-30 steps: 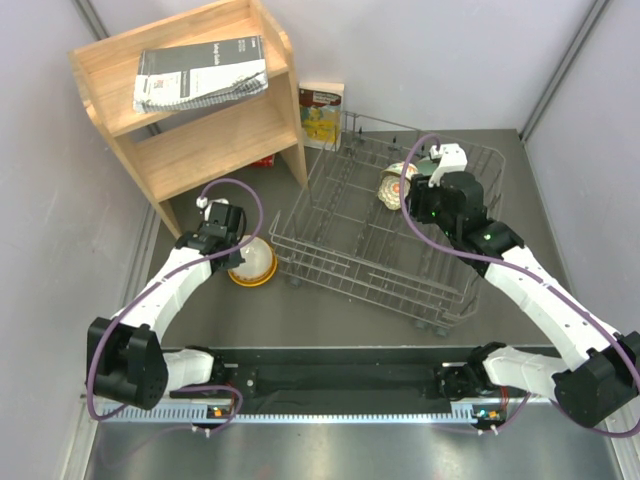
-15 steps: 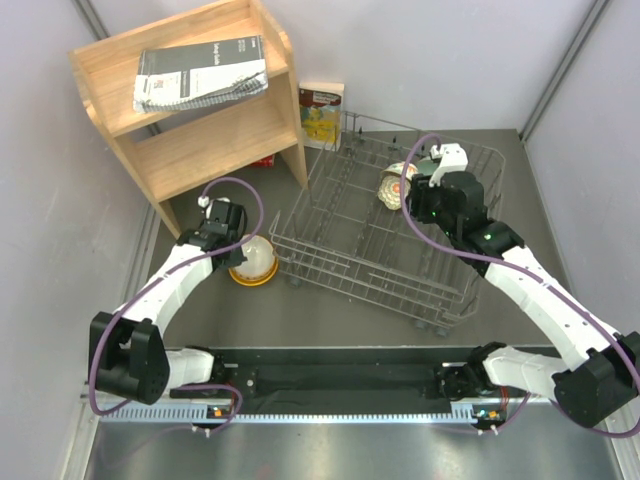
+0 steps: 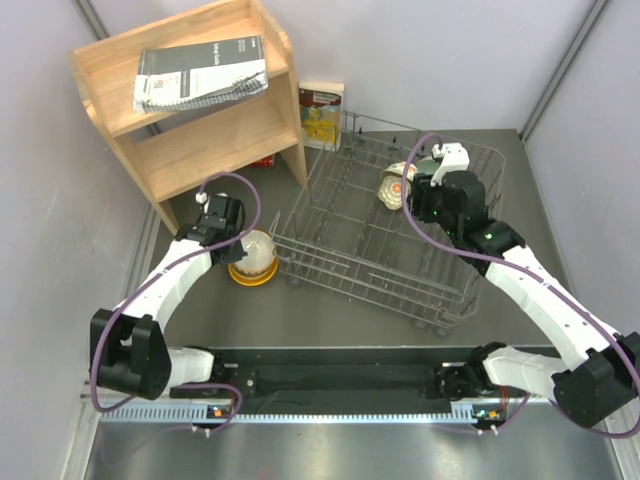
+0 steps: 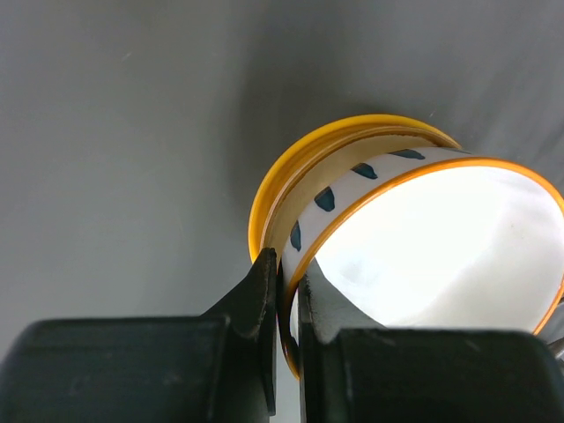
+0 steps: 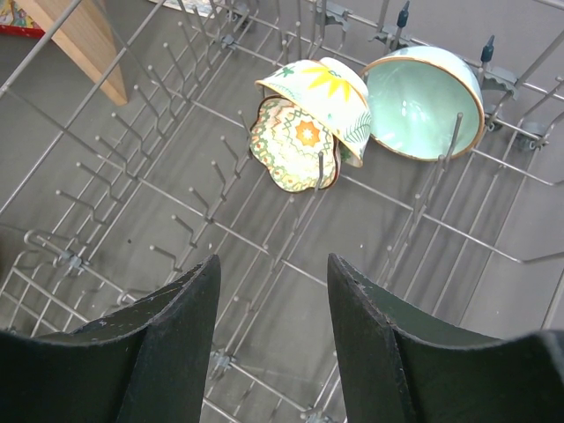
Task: Unload the bowls from the dish rack
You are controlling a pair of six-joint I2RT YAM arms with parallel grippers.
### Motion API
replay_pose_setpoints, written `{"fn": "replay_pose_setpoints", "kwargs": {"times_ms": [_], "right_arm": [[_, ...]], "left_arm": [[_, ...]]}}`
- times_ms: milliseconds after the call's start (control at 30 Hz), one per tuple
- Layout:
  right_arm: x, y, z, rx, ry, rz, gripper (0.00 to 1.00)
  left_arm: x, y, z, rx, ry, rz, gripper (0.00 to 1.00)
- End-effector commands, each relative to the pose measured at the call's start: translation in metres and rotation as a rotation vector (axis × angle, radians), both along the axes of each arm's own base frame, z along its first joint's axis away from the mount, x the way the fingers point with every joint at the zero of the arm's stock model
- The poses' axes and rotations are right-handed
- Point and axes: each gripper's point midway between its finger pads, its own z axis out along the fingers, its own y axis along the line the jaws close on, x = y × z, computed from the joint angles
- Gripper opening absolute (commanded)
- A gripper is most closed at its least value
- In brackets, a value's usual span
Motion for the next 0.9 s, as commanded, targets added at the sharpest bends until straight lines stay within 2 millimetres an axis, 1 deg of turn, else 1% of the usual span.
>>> {"fn": "replay_pose_setpoints", "kwargs": {"times_ms": [0, 100, 233, 333, 367, 433, 533, 567, 633, 667, 733, 767, 833, 867], "right_arm": [[0.002, -0.005, 0.010, 0.016, -0.039, -0.012, 0.52], [0.002, -0.005, 0.011, 0.017, -0.040, -0.012, 0.52], [0.002, -0.004, 0.011, 0.019, -0.039, -0.008, 0.52], [0.003, -0.003, 0.011, 0.020, -0.038, -0.005, 0.52], [0.003, -0.004, 0.012, 0.021, -0.040, -0.008, 0.52], [0.003, -0.005, 0.011, 0.019, -0.039, -0.014, 0.52], [0.002, -0.008, 0.012, 0.019, -0.044, -0.021, 0.52], [0.002, -0.008, 0.012, 0.019, -0.044, -0.021, 0.52], [0.002, -0.009, 0.012, 0.019, -0.044, -0.023, 0.52], [0.003, -0.009, 0.010, 0.017, -0.040, -0.024, 0.52], [0.004, -0.008, 0.008, 0.016, -0.033, -0.025, 0.52], [0.004, -0.008, 0.008, 0.016, -0.030, -0.026, 0.52], [0.005, -0.008, 0.008, 0.018, -0.026, -0.027, 0.52], [0.004, -0.007, 0.008, 0.018, -0.026, -0.026, 0.52]], "left_arm": [[0.009, -0.006, 0.006, -0.037, -0.029, 0.002, 0.00], [0.008, -0.004, 0.010, -0.035, -0.048, 0.010, 0.00], [0.015, -0.004, 0.024, -0.031, -0.100, 0.003, 0.00], [0.015, -0.008, 0.020, -0.036, -0.063, -0.025, 0.00], [0.014, -0.009, 0.015, -0.037, -0.042, -0.031, 0.00], [0.014, -0.009, 0.015, -0.039, -0.038, -0.024, 0.00], [0.018, -0.005, 0.030, -0.035, -0.106, 0.000, 0.00], [0.019, -0.003, 0.045, -0.037, -0.156, 0.008, 0.00], [0.023, 0.002, 0.062, -0.023, -0.218, 0.028, 0.00], [0.025, 0.004, 0.078, -0.026, -0.262, 0.037, 0.00], [0.025, 0.012, 0.091, 0.014, -0.280, 0.054, 0.00], [0.028, 0.016, 0.104, 0.030, -0.298, 0.066, 0.00], [0.026, 0.027, 0.108, 0.088, -0.277, 0.076, 0.00], [0.027, 0.038, 0.112, 0.130, -0.277, 0.107, 0.00]]}}
